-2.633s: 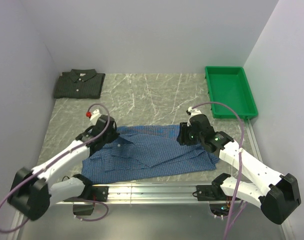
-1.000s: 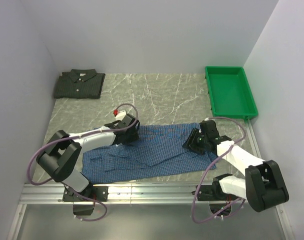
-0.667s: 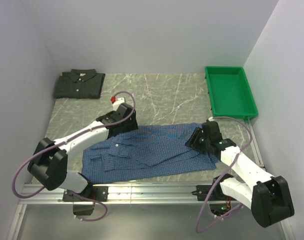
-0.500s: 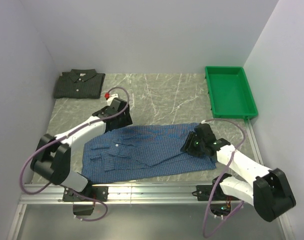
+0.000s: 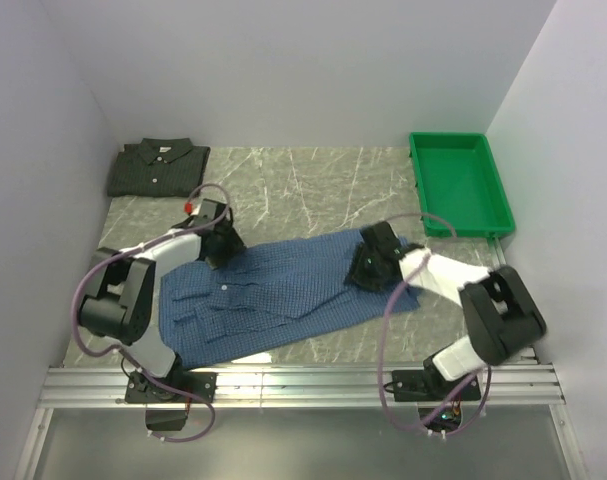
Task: Fold and stack the long sleeve shirts
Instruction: Fold the shirt
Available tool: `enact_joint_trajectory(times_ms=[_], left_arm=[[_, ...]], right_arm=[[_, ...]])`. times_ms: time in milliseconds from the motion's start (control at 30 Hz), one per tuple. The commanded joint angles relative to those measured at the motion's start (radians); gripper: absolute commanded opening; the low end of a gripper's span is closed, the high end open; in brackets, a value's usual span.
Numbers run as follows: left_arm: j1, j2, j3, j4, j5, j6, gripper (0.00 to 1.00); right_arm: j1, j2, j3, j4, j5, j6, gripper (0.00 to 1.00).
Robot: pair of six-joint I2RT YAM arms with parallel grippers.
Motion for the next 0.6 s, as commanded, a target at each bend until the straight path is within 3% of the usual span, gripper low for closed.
enact_joint_trajectory(times_ms=[0, 200, 367, 467, 567], left_arm=[[0.062, -0.071, -0.112, 0.016, 0.082, -0.089, 0.64], [0.09, -0.289, -0.306, 0.027, 0.15, -0.193, 0.64], [0.081, -0.511, -0.451, -0.002, 0.234, -0.221, 0.68], [0.074, -0.605, -0.43, -0.064, 0.219, -0.147, 0.72], [0.061, -0.674, -0.351, -0.112, 0.178, -0.07, 0.74]], right_arm=[[-0.029, 0.166, 0.148, -0.004, 0.111, -0.135, 0.55], [-0.069, 0.502, 0.719, -0.178, 0.208, -0.381, 0.55], [-0.078, 0.7, 1.074, -0.27, 0.202, -0.487, 0.55], [-0.08, 0.654, 1.115, -0.229, 0.101, -0.489, 0.55], [-0.08, 0.506, 0.948, -0.091, -0.047, -0.449, 0.55]])
